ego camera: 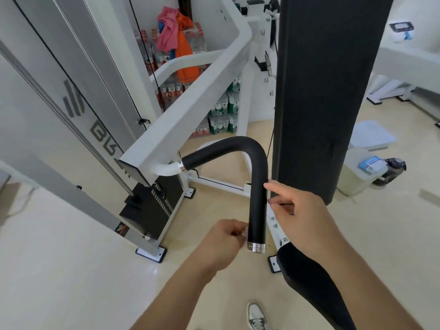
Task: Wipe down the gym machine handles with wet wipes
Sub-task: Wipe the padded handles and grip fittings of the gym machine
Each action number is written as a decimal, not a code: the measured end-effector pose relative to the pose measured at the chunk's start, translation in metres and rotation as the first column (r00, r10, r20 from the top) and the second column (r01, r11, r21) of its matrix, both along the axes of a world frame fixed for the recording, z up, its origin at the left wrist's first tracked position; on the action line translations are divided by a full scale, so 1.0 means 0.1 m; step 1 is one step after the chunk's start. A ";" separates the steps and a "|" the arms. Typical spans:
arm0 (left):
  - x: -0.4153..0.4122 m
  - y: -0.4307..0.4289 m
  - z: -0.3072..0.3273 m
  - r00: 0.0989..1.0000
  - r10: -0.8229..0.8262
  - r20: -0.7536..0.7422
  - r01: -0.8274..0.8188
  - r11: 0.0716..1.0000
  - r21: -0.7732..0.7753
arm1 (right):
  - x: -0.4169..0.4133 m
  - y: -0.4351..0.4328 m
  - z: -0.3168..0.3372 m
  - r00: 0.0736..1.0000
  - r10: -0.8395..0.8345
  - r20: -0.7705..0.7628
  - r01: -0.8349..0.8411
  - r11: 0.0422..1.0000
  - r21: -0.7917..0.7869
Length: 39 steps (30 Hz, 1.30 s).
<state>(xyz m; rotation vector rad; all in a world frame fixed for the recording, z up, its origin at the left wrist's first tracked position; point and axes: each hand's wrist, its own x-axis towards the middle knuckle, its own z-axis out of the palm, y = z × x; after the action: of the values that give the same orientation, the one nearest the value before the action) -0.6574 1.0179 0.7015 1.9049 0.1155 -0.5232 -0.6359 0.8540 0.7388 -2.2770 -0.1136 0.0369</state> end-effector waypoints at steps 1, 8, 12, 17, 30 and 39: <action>0.02 0.01 -0.02 1.000 -0.002 0.003 0.002 1.000 0.000 | -0.02 0.01 0.00 1.000 0.003 0.002 -0.003 1.000 -0.002; -0.01 -0.07 0.01 0.999 0.037 0.035 -0.037 0.999 0.014 | -0.12 -0.03 -0.01 0.999 0.027 -0.017 -0.027 1.000 0.005; -0.15 0.13 -0.06 0.998 -0.042 0.054 0.035 0.991 0.131 | -0.17 -0.08 -0.05 0.997 0.074 -0.017 -0.073 0.997 0.028; 0.08 -0.07 0.16 0.965 0.057 0.256 -0.129 0.954 0.272 | -0.20 -0.10 -0.08 0.995 0.096 0.012 -0.097 0.992 0.078; -0.32 -0.32 0.09 0.893 0.399 0.210 -0.423 0.902 0.083 | -0.29 -0.20 -0.22 0.954 0.180 -0.240 -0.082 0.925 0.371; -0.68 -0.53 0.46 0.877 0.440 0.191 -0.434 0.898 -0.075 | -0.43 -0.34 0.02 0.892 0.337 -0.301 -0.193 0.887 0.421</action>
<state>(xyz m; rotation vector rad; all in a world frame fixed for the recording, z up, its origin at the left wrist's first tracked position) -0.7256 0.9652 0.7472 1.8149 0.3931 -0.0208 -0.6793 0.8199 0.7408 -1.8119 -0.2205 0.5424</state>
